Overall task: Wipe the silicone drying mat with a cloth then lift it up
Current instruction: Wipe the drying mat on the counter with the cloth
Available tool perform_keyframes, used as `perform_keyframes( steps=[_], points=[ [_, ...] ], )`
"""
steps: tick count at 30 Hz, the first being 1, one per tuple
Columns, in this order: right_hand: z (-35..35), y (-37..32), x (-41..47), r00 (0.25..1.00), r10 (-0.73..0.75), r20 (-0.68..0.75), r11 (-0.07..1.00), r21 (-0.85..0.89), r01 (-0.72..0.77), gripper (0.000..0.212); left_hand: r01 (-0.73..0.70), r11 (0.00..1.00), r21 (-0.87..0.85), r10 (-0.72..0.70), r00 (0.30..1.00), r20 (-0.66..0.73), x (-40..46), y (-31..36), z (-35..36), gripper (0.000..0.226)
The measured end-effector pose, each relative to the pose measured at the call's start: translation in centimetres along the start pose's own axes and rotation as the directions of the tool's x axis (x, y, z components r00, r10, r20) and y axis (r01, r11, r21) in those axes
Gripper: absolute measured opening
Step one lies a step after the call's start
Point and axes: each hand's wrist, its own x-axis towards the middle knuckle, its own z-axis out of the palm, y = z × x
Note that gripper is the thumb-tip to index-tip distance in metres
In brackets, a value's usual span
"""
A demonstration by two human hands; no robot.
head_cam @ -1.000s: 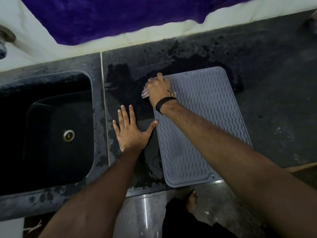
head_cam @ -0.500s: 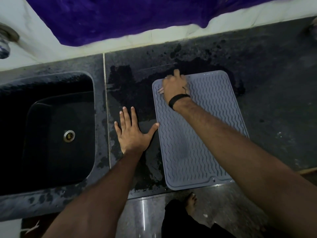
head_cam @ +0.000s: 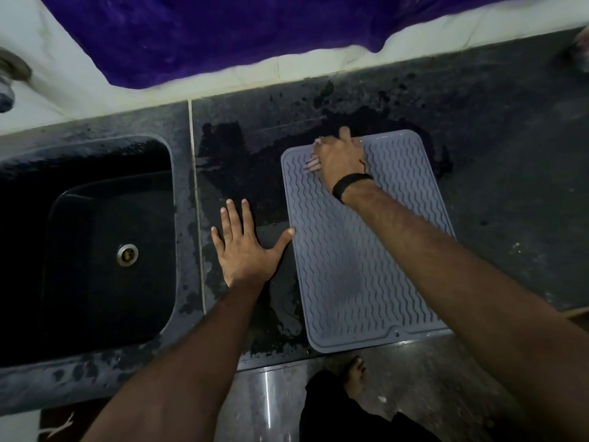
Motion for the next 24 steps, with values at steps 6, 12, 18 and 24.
perform_keyframes(
  steps=[6, 12, 18, 24],
  points=[
    [0.1, -1.9, 0.7, 0.988, -0.072, -0.138, 0.986, 0.139, 0.091, 0.037, 0.003, 1.000, -0.002, -0.003, 1.000, -0.010, 0.1, 0.0, 0.0, 0.120],
    [2.6, -4.6, -0.7, 0.958, -0.262, -0.112, 0.955, 0.115, 0.275, 0.050, 0.005, 1.000, 0.013, -0.005, 1.000, -0.014, 0.2, -0.1, 0.2, 0.120],
    [4.5, -3.0, -6.3, 0.945, -0.299, -0.134, 0.943, 0.107, 0.314, 0.056, -0.003, 1.000, 0.003, 0.003, 1.000, -0.016, -0.1, -0.1, 0.1, 0.120],
    [2.7, -2.3, -7.2, 0.946, -0.293, -0.136, 0.939, 0.148, 0.312, 0.053, 0.000, 1.000, 0.008, 0.000, 1.000, -0.007, 0.0, 0.0, -0.1, 0.120]
  ],
)
